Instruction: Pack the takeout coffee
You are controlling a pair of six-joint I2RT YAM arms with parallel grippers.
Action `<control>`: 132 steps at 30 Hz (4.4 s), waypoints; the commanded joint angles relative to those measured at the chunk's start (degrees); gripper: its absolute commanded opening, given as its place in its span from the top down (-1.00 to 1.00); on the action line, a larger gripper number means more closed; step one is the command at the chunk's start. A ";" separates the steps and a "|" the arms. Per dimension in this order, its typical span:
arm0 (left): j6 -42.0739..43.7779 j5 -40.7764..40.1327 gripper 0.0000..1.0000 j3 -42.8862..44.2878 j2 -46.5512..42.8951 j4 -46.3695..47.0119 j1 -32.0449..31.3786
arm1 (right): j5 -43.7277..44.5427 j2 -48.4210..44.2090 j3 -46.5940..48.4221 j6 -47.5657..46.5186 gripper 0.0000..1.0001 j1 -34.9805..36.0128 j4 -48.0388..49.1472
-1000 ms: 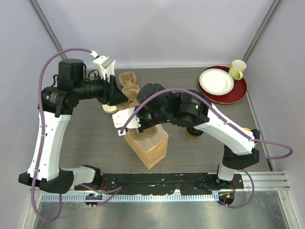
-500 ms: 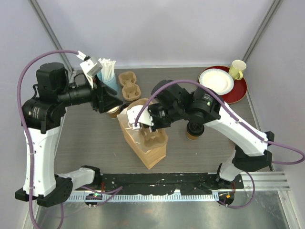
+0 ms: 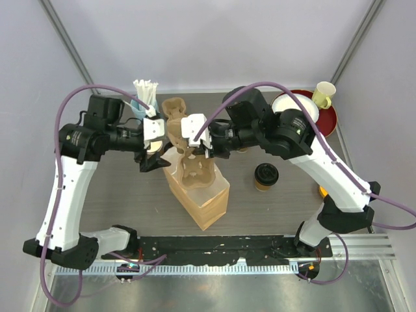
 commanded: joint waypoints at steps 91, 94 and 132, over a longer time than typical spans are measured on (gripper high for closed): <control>-22.67 -5.59 -0.15 -11.44 -2.72 -16.19 -2.45 | 0.31 0.82 -12.90 -7.64 0.98 13.36 -6.42; -22.05 -6.91 -0.09 -13.74 -3.25 -16.19 -2.53 | -0.48 1.17 -14.13 -7.12 0.98 14.24 -3.10; -39.72 -2.77 1.00 -28.87 -14.42 28.27 -5.08 | -6.46 3.90 -32.77 -8.34 0.98 9.49 11.42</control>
